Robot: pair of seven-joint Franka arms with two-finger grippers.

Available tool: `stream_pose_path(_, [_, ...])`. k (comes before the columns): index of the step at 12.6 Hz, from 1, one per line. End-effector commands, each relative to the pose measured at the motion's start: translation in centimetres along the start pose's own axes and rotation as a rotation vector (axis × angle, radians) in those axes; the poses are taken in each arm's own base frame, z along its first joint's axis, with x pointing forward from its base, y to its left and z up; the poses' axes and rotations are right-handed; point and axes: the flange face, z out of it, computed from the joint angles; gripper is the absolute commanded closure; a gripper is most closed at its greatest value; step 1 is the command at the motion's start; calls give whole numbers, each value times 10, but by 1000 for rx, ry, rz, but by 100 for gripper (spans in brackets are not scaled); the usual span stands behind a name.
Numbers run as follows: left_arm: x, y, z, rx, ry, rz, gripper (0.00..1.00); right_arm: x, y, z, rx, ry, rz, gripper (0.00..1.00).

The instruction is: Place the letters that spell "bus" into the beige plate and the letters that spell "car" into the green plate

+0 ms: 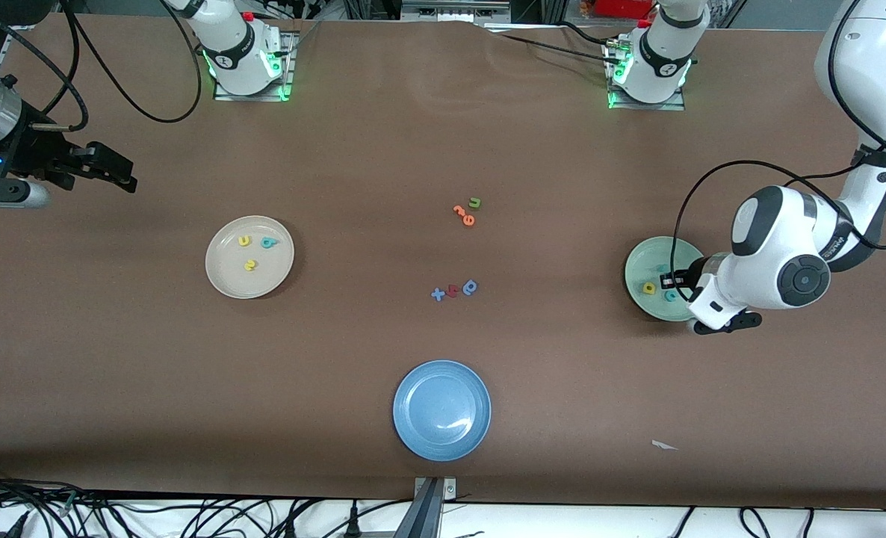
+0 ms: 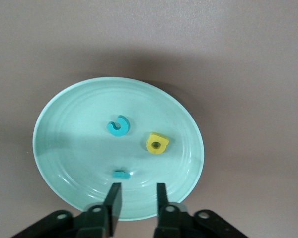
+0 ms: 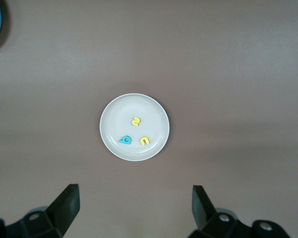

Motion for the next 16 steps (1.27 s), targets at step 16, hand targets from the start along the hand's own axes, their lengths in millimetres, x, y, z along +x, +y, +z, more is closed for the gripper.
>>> stream_pose_path(16, [-2, -35, -203, 75, 141, 44, 1, -1, 3, 2, -14, 5, 13, 0])
